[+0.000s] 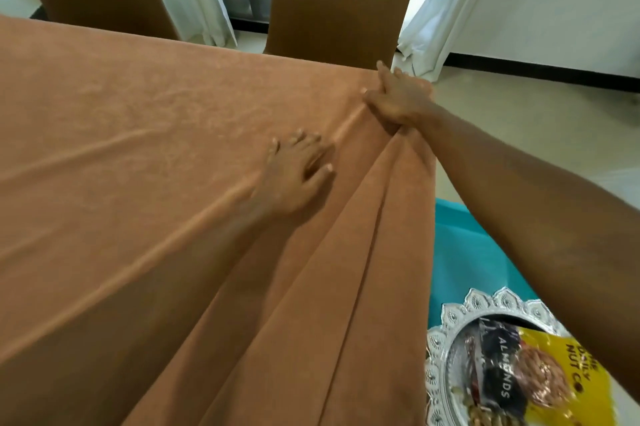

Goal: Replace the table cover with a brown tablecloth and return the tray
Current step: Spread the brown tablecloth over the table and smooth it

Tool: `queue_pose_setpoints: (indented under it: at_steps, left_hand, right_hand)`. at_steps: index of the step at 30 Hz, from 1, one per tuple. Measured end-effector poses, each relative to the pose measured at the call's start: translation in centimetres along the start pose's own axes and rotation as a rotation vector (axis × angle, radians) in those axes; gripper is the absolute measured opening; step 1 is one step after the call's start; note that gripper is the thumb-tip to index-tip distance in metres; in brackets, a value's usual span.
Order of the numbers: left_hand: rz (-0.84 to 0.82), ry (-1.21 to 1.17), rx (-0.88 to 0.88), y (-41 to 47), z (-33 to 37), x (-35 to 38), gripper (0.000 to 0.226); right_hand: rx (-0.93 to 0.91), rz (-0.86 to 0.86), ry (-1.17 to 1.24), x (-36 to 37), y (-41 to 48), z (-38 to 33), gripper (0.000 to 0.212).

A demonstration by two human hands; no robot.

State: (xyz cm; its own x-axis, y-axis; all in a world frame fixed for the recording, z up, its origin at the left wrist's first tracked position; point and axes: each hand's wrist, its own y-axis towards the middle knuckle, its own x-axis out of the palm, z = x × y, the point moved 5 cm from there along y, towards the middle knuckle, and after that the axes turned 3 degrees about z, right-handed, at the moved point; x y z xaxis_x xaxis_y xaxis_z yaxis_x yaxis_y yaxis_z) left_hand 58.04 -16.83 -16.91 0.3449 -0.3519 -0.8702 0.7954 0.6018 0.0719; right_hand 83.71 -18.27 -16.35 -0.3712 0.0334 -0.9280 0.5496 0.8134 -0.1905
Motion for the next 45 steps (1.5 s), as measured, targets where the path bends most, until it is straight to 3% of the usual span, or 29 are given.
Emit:
queue_pose_setpoints:
  at_steps: [3,5,8,11,15,20,22,25,28,30,35,41,45]
  left_hand:
    - [0.019,0.083,0.014,-7.0,0.9,0.5,0.051]
    - [-0.009,0.126,0.023,-9.9,1.1,1.1,0.052]
    - [-0.060,0.175,0.020,-12.2,1.6,1.7,0.057]
    - [-0.114,0.240,0.007,-12.3,1.9,2.2,0.063]
    - [-0.170,0.255,-0.011,-12.4,2.1,2.1,0.059]
    - [-0.093,0.137,-0.077,-18.1,3.6,-0.1,0.053]
    - [-0.072,0.088,-0.130,-21.6,3.4,-0.9,0.051]
    - [-0.062,0.098,-0.173,-26.9,2.4,-2.0,0.056]
    - [-0.069,0.110,-0.174,-31.4,1.7,-3.1,0.062]
    - [-0.121,0.087,-0.174,-34.1,1.7,-3.5,0.066]
    - [-0.487,0.176,-0.166,-38.4,1.6,-1.8,0.062]
    - [-0.521,0.160,-0.250,-38.5,1.4,-1.1,0.058]
    - [-0.493,0.171,-0.247,-38.8,1.5,-0.9,0.055]
  right_hand:
    - [0.029,0.286,0.271,0.8,-7.5,0.0,0.071]
    - [0.140,0.321,0.402,3.3,-14.3,-0.1,0.066]
    - [0.137,0.361,0.177,7.6,-24.4,-1.4,0.060]
    - [0.167,0.329,0.062,9.4,-27.7,-0.8,0.063]
    - [0.156,0.210,0.052,8.0,-25.9,1.7,0.064]
    - [0.335,0.111,-0.037,5.8,-27.4,5.5,0.062]
    - [0.286,0.261,0.007,5.0,-30.5,3.3,0.061]
    - [0.073,0.417,0.164,5.9,-36.7,-4.0,0.055]
    - [0.057,0.340,0.215,10.1,-43.8,-8.4,0.058]
    - [0.039,0.299,0.115,12.9,-47.4,-8.3,0.061]
    - [0.121,0.243,0.060,13.9,-48.5,-3.3,0.063]
    - [0.084,0.347,0.160,13.8,-54.2,-8.2,0.063]
    - [0.083,0.237,0.080,17.3,-59.4,-10.1,0.069]
